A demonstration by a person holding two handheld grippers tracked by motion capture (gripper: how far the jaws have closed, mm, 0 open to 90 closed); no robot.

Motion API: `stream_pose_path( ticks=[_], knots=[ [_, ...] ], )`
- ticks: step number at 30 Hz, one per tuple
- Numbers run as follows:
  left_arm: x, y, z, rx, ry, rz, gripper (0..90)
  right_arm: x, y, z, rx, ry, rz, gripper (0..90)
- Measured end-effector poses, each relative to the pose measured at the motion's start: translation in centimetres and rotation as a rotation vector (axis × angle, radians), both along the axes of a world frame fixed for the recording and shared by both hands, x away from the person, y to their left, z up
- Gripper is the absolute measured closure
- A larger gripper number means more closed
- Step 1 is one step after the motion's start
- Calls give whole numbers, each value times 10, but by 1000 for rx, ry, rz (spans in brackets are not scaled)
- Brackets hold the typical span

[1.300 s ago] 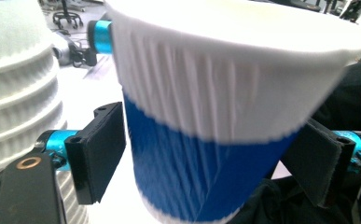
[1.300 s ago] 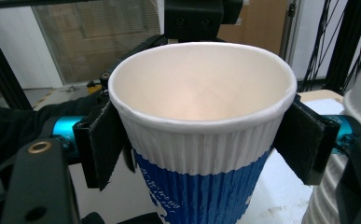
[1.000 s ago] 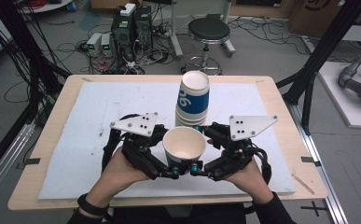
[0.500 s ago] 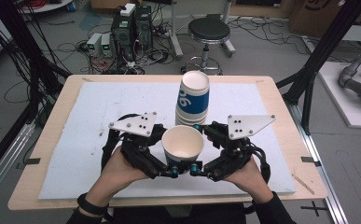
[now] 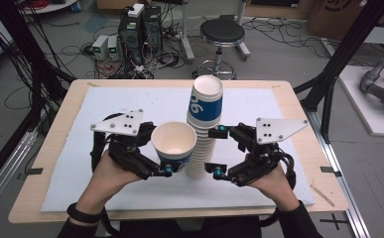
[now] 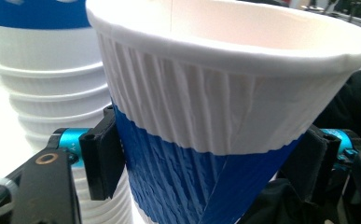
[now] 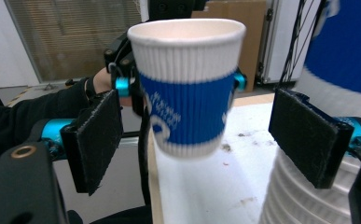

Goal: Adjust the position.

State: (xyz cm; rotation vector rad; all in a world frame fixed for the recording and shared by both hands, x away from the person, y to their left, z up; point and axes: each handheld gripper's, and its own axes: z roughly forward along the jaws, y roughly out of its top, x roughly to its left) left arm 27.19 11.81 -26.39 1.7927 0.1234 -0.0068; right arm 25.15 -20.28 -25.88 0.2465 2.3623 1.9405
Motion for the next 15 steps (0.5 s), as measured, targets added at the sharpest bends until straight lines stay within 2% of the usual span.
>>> stream_pose_path(
  ticks=[5, 12, 15],
  knots=[
    [4, 19, 3, -22, -10, 55, 250, 3, -15, 4, 17, -27, -23, 178],
    [9, 43, 3, -16, -28, 153, 250, 10, -34, 4, 31, -40, -89, 178],
    [11, 53, 3, 1, -42, 201, 250, 16, -43, 1, 35, -44, -124, 178]
  ],
)
